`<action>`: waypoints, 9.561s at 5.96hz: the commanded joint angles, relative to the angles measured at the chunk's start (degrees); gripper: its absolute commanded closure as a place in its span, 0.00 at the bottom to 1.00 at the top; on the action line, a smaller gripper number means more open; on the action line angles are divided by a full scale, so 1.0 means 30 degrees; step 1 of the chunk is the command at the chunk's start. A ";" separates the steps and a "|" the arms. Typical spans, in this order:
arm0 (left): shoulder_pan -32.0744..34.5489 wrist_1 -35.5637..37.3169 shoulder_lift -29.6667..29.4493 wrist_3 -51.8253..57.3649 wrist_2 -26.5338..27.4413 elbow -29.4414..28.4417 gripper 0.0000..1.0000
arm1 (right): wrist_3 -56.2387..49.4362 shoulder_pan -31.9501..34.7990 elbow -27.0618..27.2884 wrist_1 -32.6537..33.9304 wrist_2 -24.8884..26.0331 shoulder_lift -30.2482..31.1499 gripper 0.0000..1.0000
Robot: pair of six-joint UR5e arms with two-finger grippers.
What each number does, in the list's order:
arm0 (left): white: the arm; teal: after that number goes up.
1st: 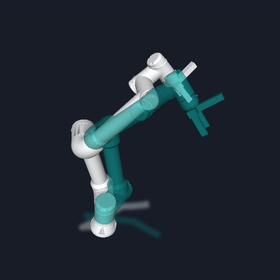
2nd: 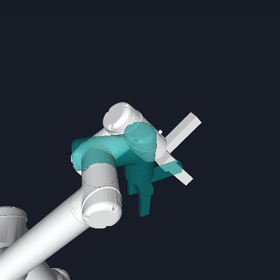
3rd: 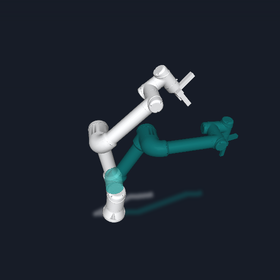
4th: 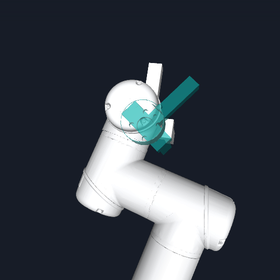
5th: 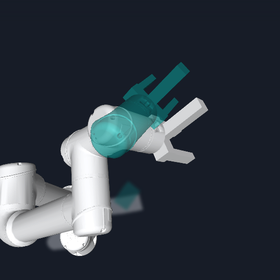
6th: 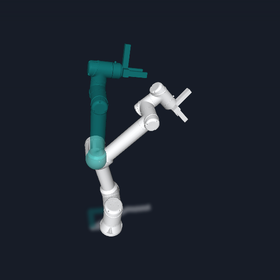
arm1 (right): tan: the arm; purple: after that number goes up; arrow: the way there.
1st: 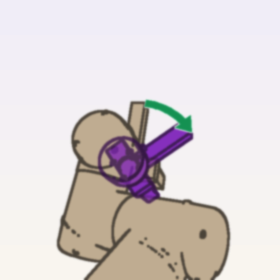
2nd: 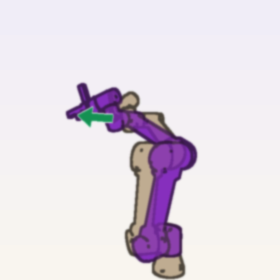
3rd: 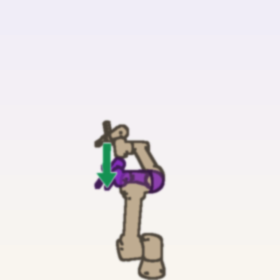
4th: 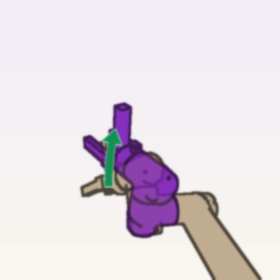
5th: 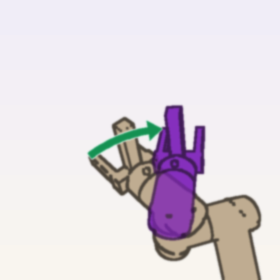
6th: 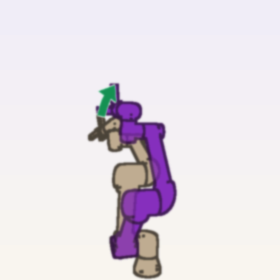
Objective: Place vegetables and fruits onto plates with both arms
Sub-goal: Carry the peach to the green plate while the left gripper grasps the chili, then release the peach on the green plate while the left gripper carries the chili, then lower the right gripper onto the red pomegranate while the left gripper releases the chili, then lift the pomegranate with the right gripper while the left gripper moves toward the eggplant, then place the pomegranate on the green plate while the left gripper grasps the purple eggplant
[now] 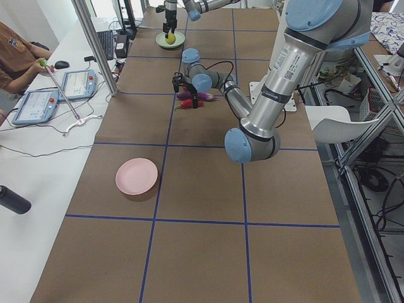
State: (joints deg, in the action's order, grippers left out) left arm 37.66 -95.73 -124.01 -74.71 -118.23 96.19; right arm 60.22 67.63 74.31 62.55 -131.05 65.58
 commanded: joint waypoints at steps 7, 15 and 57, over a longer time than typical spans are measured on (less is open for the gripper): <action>-0.1595 -0.0199 -0.4415 0.0031 0.1763 -0.6301 0.13 | -0.7565 0.1305 -0.1721 -0.0021 0.0769 0.1810 0.00; 0.5825 0.0620 0.2360 0.4532 -0.1895 -0.0304 1.00 | 0.9811 -0.6028 0.6424 -0.0254 0.1979 0.1200 0.00; -0.2501 -0.0552 -0.5860 0.2873 0.1880 -0.7102 0.25 | -0.1764 0.0016 -0.2161 0.2198 0.4727 -0.1205 0.00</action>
State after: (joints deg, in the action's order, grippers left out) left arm 30.94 -98.42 -141.32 -66.96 -112.70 75.16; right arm 54.98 67.60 65.72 67.30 -115.27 61.96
